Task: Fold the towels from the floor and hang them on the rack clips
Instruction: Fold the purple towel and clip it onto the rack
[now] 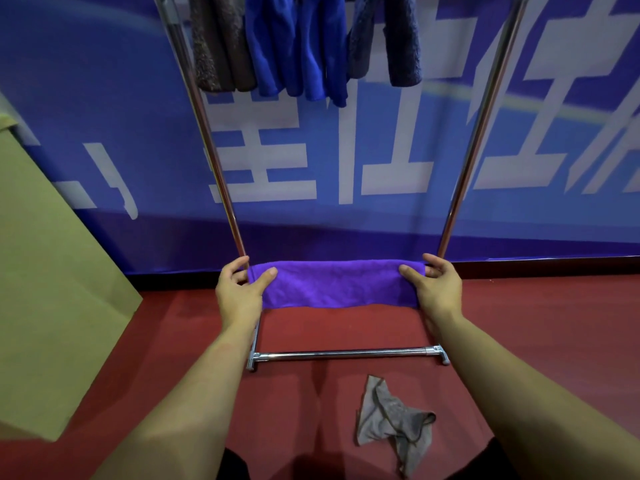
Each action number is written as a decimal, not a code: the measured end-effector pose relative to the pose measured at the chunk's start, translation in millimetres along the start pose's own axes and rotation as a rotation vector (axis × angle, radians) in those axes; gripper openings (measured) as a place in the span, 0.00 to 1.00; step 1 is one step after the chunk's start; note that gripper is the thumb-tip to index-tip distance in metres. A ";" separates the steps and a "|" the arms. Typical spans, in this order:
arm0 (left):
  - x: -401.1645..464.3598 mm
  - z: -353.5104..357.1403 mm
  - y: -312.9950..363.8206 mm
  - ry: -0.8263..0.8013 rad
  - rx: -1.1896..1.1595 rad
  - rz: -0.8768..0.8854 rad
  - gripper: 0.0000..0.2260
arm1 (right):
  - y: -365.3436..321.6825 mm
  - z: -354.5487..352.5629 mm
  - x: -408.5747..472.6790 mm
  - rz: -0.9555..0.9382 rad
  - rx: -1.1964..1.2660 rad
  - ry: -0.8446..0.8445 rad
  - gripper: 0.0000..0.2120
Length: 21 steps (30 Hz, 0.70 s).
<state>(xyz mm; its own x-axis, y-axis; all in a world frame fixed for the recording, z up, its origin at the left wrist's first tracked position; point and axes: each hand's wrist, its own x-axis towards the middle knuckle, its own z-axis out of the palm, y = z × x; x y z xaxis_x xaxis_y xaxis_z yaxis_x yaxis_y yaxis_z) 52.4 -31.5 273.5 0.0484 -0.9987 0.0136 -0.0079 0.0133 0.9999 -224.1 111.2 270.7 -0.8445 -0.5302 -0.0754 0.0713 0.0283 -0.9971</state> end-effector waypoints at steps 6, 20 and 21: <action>2.2 3.1 -1.8 -0.016 -0.284 -0.267 0.37 | 3.6 8.2 5.1 0.220 0.248 -0.072 0.39; -6.0 -0.8 11.5 -0.125 -0.358 -0.283 0.08 | 7.7 -10.6 12.3 0.295 0.274 -0.199 0.08; -5.5 -0.8 10.3 -0.113 -0.325 -0.251 0.07 | 10.7 -11.3 13.7 0.289 0.234 -0.185 0.08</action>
<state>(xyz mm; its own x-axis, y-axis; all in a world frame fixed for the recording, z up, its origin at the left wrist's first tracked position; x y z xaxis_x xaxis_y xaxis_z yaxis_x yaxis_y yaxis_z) 52.8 -25.8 283.7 -0.1008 -0.9718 -0.2131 0.3060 -0.2340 0.9228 -240.9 113.9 258.9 -0.6643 -0.6723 -0.3266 0.4278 0.0162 -0.9037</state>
